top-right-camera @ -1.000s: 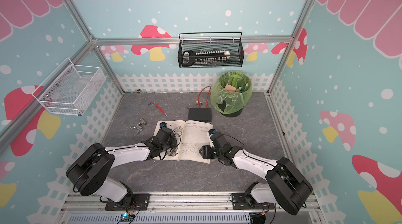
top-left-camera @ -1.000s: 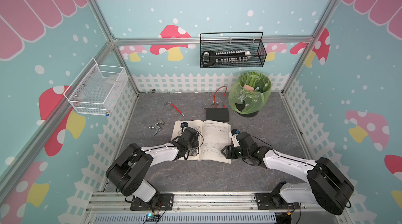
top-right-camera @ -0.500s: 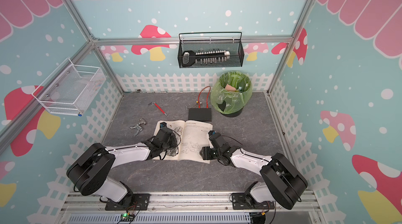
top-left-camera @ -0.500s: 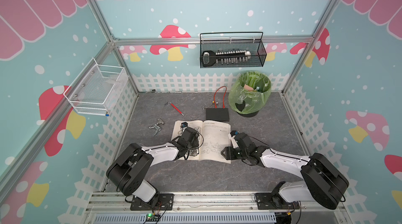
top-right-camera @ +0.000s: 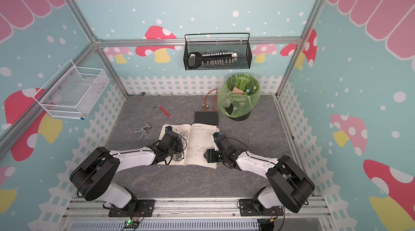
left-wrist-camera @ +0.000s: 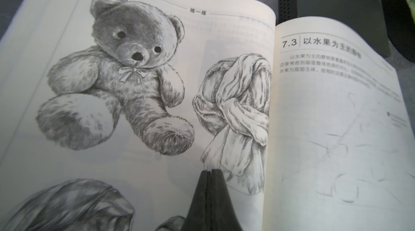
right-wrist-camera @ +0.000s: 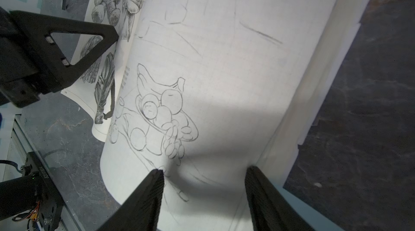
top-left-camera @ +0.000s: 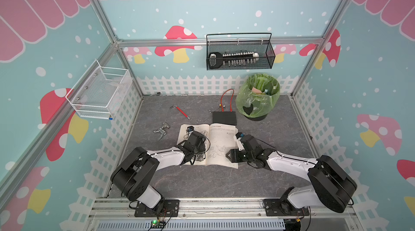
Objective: Peel off the used sticky note
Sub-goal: Turn the page of the book at the center of the board.
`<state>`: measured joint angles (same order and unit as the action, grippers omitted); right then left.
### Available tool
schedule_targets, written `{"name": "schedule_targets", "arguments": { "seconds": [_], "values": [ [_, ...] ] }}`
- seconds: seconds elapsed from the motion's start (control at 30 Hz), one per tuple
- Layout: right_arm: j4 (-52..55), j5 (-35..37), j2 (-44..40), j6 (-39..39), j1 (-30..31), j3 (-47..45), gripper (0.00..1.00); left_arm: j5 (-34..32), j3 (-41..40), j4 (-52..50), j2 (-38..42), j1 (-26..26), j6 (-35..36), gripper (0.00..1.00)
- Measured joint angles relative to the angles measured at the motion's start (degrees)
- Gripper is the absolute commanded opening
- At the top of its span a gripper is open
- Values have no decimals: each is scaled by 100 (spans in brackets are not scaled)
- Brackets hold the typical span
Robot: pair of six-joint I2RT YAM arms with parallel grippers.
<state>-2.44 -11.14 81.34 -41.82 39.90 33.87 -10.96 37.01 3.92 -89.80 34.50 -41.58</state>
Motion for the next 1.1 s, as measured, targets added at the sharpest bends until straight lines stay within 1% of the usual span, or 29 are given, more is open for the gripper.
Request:
{"name": "schedule_targets", "arguments": {
  "seconds": [0.33, 0.5, 0.77, 1.1],
  "values": [
    [-170, -20, 323, -2, 138, 149, 64, -2, 0, 0, 0, 0, 0, 0],
    [-79, 127, 313, -4, 179, 201, 64, -2, -2, 0, 0, 0, 0, 0],
    [356, 511, 96, -4, 184, 201, 65, 0, 0, 2, 0, 0, 2, 0],
    [483, 619, 96, -9, 184, 199, 65, 0, -2, 2, 0, 0, 2, 0]
  ]
}}
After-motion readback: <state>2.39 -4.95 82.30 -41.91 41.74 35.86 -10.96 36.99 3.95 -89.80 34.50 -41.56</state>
